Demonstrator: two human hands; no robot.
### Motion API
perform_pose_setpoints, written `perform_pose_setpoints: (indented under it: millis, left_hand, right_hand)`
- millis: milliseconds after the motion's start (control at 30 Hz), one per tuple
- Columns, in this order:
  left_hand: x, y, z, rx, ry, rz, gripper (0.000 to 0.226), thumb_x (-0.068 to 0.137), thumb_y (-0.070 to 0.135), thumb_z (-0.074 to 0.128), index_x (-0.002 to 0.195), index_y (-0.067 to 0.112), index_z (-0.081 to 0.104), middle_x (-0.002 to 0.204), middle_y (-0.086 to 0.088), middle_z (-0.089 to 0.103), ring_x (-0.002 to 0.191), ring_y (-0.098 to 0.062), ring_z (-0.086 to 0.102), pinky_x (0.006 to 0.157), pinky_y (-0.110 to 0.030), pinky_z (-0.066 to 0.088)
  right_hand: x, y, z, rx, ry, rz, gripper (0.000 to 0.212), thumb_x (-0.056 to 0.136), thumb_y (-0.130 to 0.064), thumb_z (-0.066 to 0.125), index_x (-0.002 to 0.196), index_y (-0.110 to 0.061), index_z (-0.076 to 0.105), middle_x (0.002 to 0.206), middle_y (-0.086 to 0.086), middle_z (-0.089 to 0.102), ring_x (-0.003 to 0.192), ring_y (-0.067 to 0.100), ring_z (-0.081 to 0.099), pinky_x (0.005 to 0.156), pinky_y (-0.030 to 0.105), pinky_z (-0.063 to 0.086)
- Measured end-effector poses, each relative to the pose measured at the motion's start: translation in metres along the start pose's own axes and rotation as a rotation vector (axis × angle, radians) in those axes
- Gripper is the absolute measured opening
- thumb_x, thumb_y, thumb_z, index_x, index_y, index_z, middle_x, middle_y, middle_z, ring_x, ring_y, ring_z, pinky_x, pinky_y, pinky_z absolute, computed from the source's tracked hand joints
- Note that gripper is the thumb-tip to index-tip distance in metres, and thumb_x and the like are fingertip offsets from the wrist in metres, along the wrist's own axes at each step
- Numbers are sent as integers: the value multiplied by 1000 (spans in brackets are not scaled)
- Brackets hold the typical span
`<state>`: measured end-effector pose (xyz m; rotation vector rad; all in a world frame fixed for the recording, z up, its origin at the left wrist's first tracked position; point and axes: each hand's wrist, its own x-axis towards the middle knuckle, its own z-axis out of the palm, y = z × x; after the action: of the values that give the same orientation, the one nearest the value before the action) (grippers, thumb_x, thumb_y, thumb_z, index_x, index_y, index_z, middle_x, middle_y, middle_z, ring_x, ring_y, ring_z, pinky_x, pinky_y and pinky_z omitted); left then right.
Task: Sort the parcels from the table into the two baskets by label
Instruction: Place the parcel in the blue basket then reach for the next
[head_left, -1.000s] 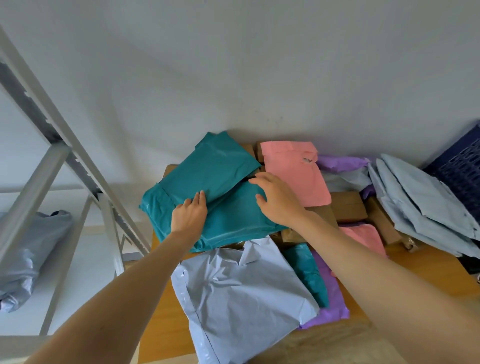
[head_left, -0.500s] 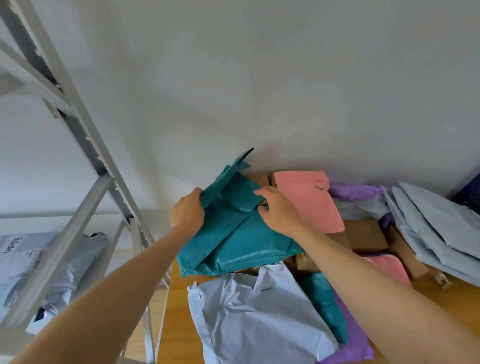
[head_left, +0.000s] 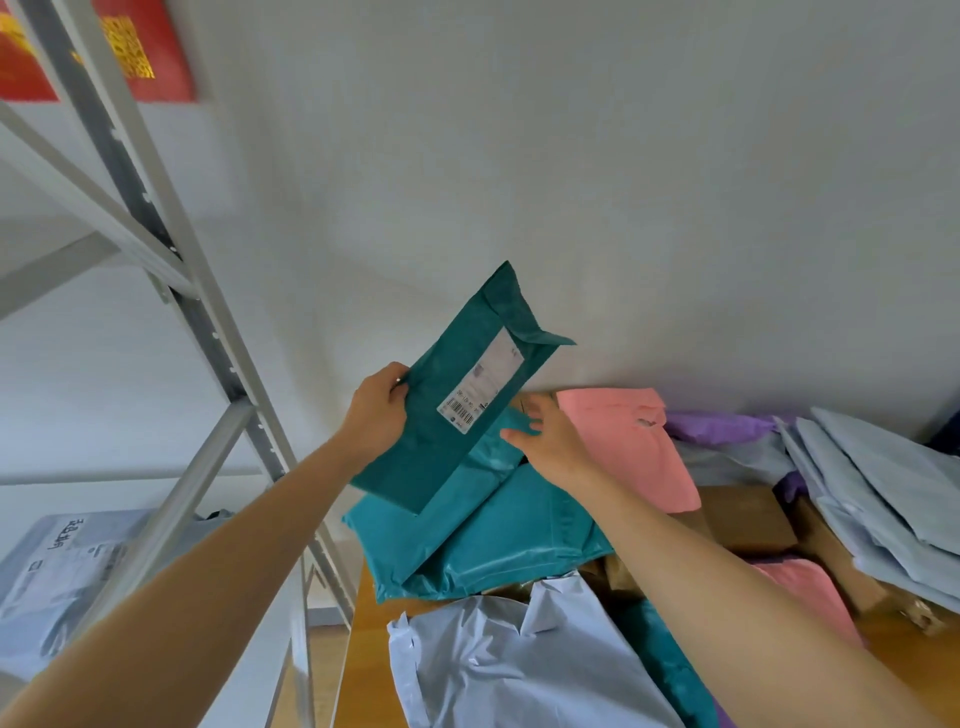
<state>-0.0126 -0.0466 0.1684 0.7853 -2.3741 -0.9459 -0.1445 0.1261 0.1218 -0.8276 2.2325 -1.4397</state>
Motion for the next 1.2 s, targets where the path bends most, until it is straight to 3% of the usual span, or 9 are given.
perform_pose_setpoints:
  millis: [100, 200, 433, 533, 633, 833, 933, 1067, 1200]
  left_hand:
    - [5, 7, -10, -43, -15, 12, 28, 101, 5, 35, 112, 8, 60, 102, -6, 63, 91, -23, 58, 78, -31, 45]
    - [12, 12, -19, 39, -34, 89, 27, 100, 3, 36, 107, 9, 61, 98, -4, 64, 89, -23, 57, 76, -28, 41]
    - [21, 23, -22, 535, -137, 297, 28, 100, 11, 35, 113, 17, 59, 97, -7, 67, 87, -29, 60, 73, -42, 48]
    - [20, 32, -19, 673, -146, 332, 30, 99, 9, 36, 119, 21, 56, 99, -6, 66, 82, -25, 56, 66, -37, 44]
    - [19, 37, -15, 732, -153, 343, 32, 97, 8, 38, 121, 22, 54, 102, -4, 67, 86, -25, 57, 66, -32, 39]
    - [17, 43, -11, 799, -171, 350, 33, 96, 6, 39, 122, 20, 53, 107, -2, 66, 93, -25, 60, 71, -33, 44]
    - [18, 43, -12, 707, -127, 346, 29, 101, 18, 41, 126, 22, 52, 119, 0, 63, 103, -23, 58, 78, -34, 46]
    - [15, 29, -21, 475, 173, 444, 44, 96, 35, 56, 136, 18, 50, 138, -3, 50, 122, -25, 50, 99, -39, 40]
    - [4, 7, -20, 209, 527, 310, 51, 91, 7, 57, 139, 11, 41, 141, -13, 39, 98, -31, 59, 84, -45, 53]
  right_hand:
    - [3, -11, -4, 7, 113, -73, 74, 86, -16, 73, 146, -13, 30, 144, 3, 42, 132, 12, 39, 102, 23, 33]
    - [11, -24, -11, -335, 277, -348, 83, 83, -25, 76, 148, -10, 26, 151, 10, 30, 139, 23, 33, 111, 37, 35]
    - [23, -69, -15, -844, 228, -846, 49, 81, -22, 76, 124, -8, 57, 145, 18, 41, 128, 33, 47, 109, 49, 36]
    - [25, -78, -12, -818, 62, -797, 32, 89, -21, 67, 118, -8, 62, 143, 10, 44, 127, 28, 46, 108, 40, 34]
    - [26, -84, -9, -692, -77, -640, 24, 94, -19, 61, 115, -10, 62, 124, 3, 56, 107, 22, 56, 89, 36, 45]
    - [29, -88, -11, -656, -76, -597, 17, 94, -12, 60, 109, -7, 67, 108, 8, 67, 94, 27, 62, 82, 39, 49]
    - [30, -93, -16, -675, -67, -586, 19, 95, -12, 57, 109, -8, 69, 109, 8, 69, 96, 26, 63, 84, 40, 49]
    - [35, -99, -27, -654, -21, -563, 17, 95, -12, 58, 106, -11, 71, 107, 5, 71, 96, 24, 64, 85, 38, 50]
    - [38, -108, -42, -546, 23, -515, 15, 94, -12, 61, 103, -11, 73, 103, 3, 73, 91, 18, 66, 86, 32, 51]
